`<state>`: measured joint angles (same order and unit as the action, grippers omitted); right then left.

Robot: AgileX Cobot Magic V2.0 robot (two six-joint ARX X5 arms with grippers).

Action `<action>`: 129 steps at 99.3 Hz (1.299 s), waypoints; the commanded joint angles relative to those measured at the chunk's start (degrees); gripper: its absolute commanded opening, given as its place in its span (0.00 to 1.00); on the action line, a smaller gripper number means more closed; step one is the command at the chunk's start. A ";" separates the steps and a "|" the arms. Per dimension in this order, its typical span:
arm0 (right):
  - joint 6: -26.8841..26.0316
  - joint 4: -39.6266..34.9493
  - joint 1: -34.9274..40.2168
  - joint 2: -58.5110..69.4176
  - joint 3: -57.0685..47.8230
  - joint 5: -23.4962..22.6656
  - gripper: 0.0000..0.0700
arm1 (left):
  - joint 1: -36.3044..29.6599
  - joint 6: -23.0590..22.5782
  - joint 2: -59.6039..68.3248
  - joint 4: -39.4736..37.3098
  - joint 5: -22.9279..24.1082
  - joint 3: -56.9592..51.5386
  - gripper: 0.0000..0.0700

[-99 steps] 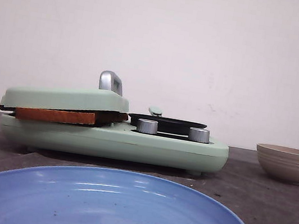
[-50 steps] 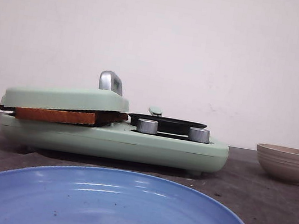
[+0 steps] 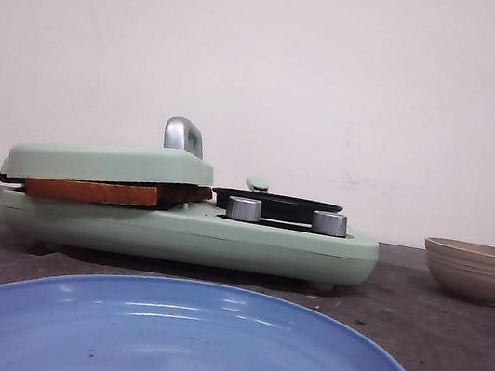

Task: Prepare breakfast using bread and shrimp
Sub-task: 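Reach the right gripper to the rim of the cream shrimp bowl, then grip the bowl rim and lift it over the frying pan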

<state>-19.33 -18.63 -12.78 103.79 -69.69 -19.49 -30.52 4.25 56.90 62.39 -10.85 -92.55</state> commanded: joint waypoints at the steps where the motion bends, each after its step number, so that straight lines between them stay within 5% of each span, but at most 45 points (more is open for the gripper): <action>1: -1.42 0.81 -0.20 1.99 -1.07 -0.04 0.40 | -0.28 0.57 0.37 -0.55 0.24 -0.85 0.02; 43: -4.74 5.11 -0.17 5.42 -1.16 0.02 0.38 | -0.28 0.55 0.39 -0.50 1.97 -0.85 0.02; 65: -6.47 5.79 -0.09 6.73 -1.16 -2.19 0.28 | -0.28 0.52 0.37 -0.15 2.29 -0.85 0.02; 77: -7.26 5.81 -0.07 6.80 -1.16 -3.26 0.00 | -0.28 0.48 0.37 -0.15 2.29 -0.85 0.02; 93: -7.02 7.08 -0.07 6.62 -1.16 -8.15 0.00 | -0.28 0.04 0.37 -0.17 2.29 -0.87 0.02; 129: -7.13 14.16 2.84 -4.24 -1.27 -7.19 0.00 | -0.28 -0.42 0.35 -0.87 2.29 -0.87 0.02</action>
<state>-25.85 -6.79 -11.40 101.34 -69.71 -26.35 -30.50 4.36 56.93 62.50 -8.78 -92.55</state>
